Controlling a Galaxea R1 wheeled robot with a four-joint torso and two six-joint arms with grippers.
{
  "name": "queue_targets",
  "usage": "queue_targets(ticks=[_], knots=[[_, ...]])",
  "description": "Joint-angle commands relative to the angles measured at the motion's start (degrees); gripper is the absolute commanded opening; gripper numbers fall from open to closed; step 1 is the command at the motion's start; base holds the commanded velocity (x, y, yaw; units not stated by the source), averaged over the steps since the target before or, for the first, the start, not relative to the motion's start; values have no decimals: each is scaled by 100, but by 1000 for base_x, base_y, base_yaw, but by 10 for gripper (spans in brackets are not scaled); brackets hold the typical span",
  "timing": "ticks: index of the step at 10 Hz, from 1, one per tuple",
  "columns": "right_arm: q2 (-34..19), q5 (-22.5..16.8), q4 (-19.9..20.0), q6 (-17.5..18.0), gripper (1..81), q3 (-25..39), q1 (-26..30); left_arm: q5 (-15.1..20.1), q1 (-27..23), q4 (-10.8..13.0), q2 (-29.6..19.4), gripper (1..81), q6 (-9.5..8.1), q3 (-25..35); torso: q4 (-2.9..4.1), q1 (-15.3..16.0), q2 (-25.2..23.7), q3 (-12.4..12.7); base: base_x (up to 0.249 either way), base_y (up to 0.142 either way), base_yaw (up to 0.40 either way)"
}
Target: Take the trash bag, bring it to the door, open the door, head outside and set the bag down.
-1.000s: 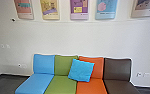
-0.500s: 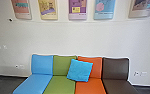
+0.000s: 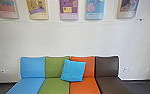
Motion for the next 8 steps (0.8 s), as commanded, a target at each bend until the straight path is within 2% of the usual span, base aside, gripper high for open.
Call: queue_targets(ticks=[1,8], knots=[[58,-385,-23,-26,811,59,309,367,-360,-22,-7,10,36,3,0,0,0,0,0,0,-247],[58,-376,-67,-26,811,50,310,359,-352,-22,1,10,36,-5,0,0,0,0,0,0,-284]])
